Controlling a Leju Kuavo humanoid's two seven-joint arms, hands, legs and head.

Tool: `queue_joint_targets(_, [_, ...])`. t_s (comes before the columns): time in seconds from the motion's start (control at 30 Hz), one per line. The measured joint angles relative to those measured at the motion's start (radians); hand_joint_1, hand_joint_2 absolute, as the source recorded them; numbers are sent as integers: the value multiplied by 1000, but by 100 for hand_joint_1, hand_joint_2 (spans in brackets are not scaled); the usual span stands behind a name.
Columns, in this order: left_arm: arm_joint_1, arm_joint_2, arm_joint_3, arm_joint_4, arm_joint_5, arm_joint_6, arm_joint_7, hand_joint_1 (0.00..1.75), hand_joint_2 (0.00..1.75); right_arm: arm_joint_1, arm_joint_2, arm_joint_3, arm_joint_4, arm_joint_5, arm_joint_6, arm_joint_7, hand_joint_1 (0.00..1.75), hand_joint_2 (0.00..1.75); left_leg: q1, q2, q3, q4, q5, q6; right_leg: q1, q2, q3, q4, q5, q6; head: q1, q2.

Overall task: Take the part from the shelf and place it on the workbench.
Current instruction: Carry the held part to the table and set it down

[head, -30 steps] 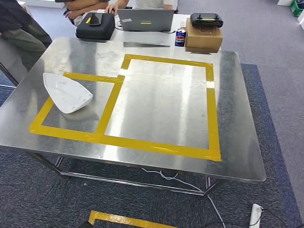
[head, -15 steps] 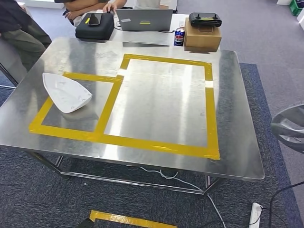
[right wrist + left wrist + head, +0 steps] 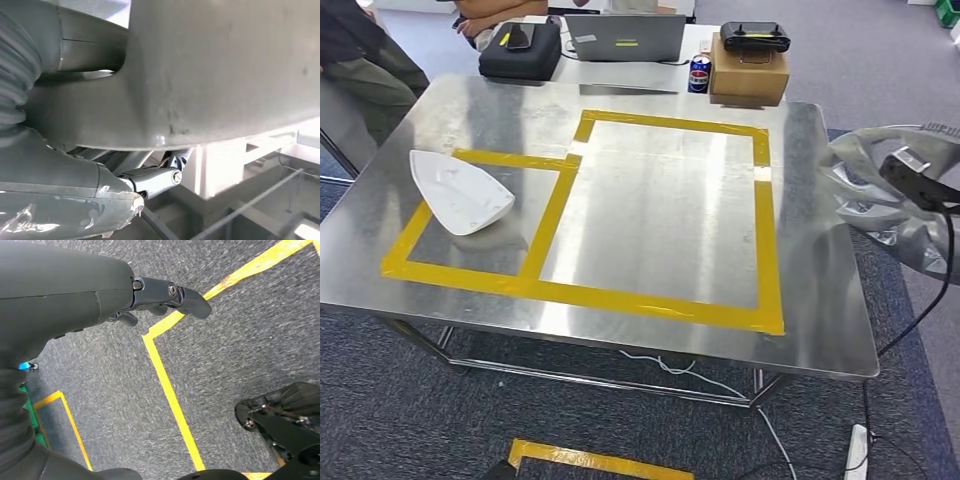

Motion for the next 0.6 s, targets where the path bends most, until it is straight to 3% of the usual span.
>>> queue_joint_targets(0.2, [-4, 0, 3, 0, -14, -6, -1, 0, 175, -82, 121, 116, 122, 35, -19, 11, 175, 175, 0, 0, 1, 0, 2, -3, 1, 0, -1, 0, 2, -2, 0, 0])
queue_joint_targets(0.6, [-6, 3, 4, 0, -45, -16, -4, 0, 175, -98, 324, 260, 342, 57, -65, 2, 175, 175, 2, 0, 1, 0, 3, -4, 2, -1, -1, 0, 2, -3, 0, 0])
